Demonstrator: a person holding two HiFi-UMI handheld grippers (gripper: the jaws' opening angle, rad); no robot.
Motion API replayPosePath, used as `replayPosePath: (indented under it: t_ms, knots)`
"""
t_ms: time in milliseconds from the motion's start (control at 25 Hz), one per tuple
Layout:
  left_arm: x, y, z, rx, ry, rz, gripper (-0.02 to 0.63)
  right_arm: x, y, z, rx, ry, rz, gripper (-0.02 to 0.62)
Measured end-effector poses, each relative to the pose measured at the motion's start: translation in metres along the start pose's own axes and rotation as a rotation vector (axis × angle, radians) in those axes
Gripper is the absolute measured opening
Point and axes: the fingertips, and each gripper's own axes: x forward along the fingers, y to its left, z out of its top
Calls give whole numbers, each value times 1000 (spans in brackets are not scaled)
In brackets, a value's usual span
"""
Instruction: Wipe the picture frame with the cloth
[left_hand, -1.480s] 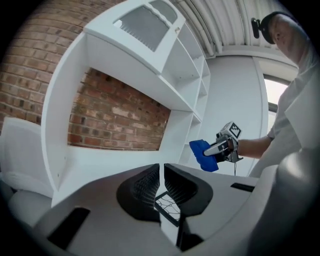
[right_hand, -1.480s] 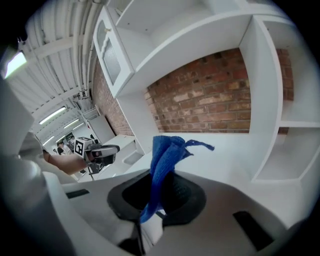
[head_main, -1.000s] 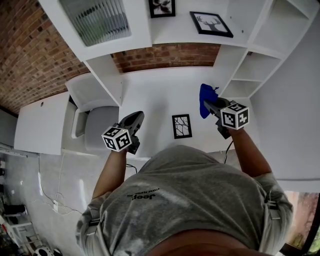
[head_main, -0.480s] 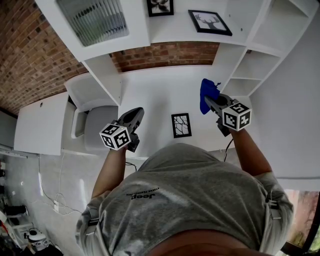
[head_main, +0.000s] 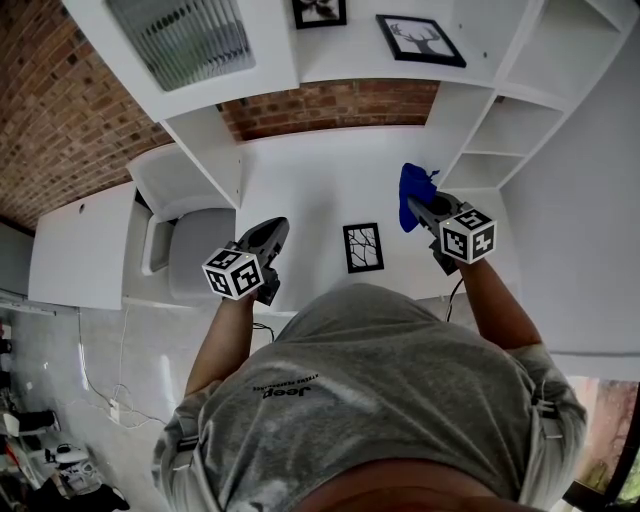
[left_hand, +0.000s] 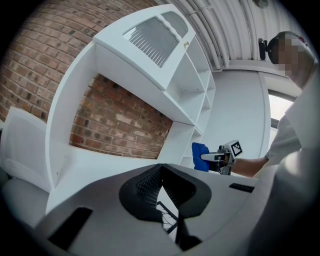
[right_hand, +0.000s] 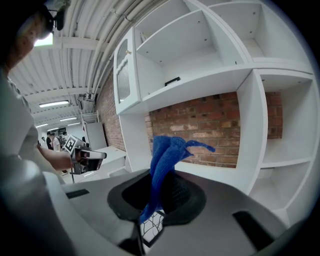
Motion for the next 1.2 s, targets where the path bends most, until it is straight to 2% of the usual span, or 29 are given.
replayPosePath:
  t_ms: [280, 560, 1200]
  knots:
    - [3, 4, -17, -18, 38, 6, 18, 8, -5, -36, 24, 76, -6, 52]
    - [8, 1, -16, -11, 42, -8, 18, 8, -8, -29, 32, 57, -10, 51]
    - [11, 0, -12, 5, 39, -10, 18, 9, -13, -32, 0, 85, -22, 49]
